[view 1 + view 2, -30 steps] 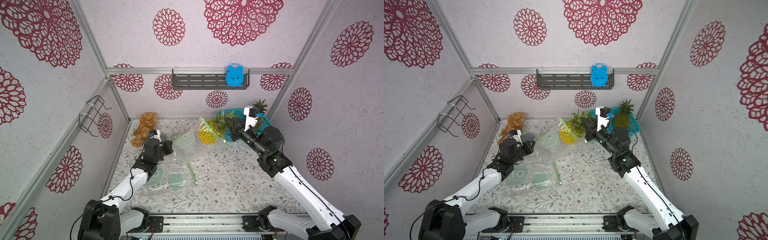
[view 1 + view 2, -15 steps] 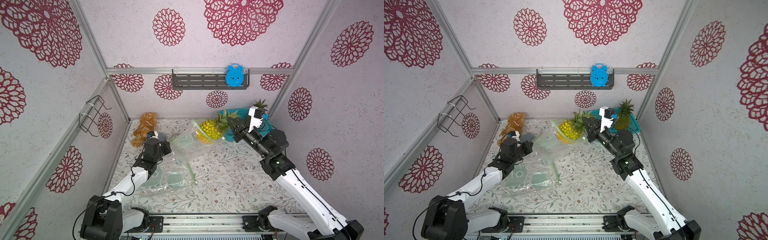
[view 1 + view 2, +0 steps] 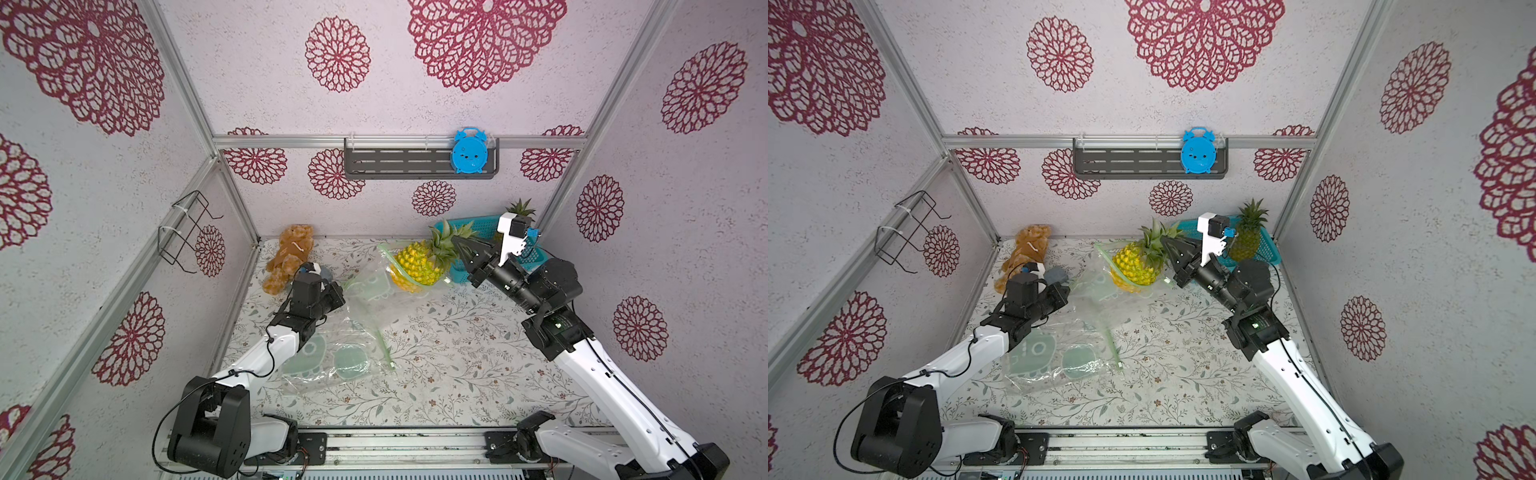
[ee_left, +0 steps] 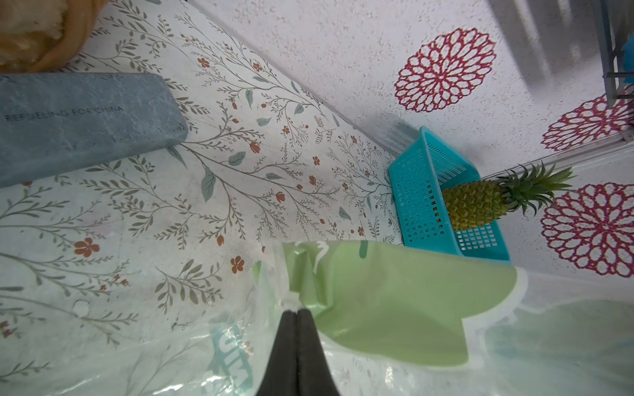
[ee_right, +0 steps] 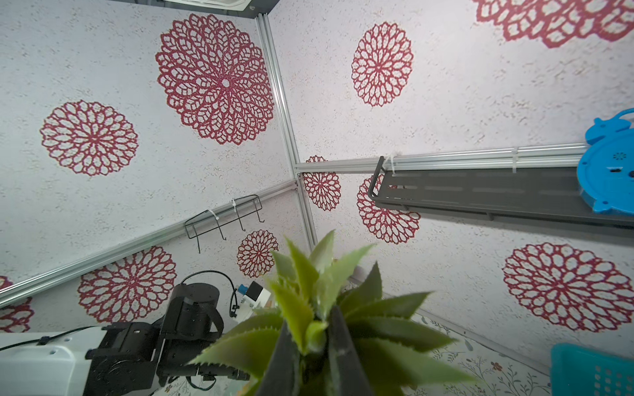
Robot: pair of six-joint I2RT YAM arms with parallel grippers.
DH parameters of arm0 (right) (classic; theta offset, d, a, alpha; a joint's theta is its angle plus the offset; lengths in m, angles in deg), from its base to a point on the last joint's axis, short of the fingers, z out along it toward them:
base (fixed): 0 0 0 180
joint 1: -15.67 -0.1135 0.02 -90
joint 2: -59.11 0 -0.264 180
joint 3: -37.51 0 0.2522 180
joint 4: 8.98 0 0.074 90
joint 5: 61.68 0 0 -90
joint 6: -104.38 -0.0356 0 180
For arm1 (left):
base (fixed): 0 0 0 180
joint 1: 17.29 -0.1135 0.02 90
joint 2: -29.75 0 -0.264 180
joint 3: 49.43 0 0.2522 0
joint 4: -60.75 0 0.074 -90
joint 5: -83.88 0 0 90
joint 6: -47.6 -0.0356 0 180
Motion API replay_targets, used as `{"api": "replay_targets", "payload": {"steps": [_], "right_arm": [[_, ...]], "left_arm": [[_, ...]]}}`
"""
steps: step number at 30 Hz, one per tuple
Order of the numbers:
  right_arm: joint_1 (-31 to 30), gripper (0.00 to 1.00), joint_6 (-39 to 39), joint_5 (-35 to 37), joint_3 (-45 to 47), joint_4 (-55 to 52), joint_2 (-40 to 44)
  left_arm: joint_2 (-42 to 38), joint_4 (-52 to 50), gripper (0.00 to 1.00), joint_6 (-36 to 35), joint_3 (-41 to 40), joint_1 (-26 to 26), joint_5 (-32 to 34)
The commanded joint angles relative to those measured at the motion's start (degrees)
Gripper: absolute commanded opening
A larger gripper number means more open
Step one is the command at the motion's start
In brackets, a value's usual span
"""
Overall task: Open the zip-top bag and take out the pineapple
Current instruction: Pick up the pineapple from the zipper food storage bag.
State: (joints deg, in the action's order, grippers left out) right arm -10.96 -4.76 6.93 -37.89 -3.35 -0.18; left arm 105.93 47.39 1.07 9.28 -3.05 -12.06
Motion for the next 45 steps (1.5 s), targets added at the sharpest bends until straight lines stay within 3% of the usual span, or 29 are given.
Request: {"api": "replay_targets", "payload": {"steps": [1, 15, 32, 45], "right_arm": [[0.38, 0.0, 0.72, -1.85, -5.6, 9.36, 0.56], [-0.44, 0.0, 1.05, -7.67, -7.98, 12.5, -0.76], [-0.44, 0.0, 3.52, 6.33, -2.26, 13.17, 6.04], [-0.41, 0.0, 4.13, 2.17, -3.12, 12.05, 6.74]], "left_arm": [[0.53, -1.88, 0.0, -2.05, 2.38, -0.27, -2.7], [4.26, -7.96, 0.0, -3.03, 5.6, 0.16, 0.21], [2.44, -11.42, 0.0, -4.83, 5.15, -0.06, 6.01], [3.58, -14.9, 0.0, -6.88, 7.07, -0.12, 9.35]]}}
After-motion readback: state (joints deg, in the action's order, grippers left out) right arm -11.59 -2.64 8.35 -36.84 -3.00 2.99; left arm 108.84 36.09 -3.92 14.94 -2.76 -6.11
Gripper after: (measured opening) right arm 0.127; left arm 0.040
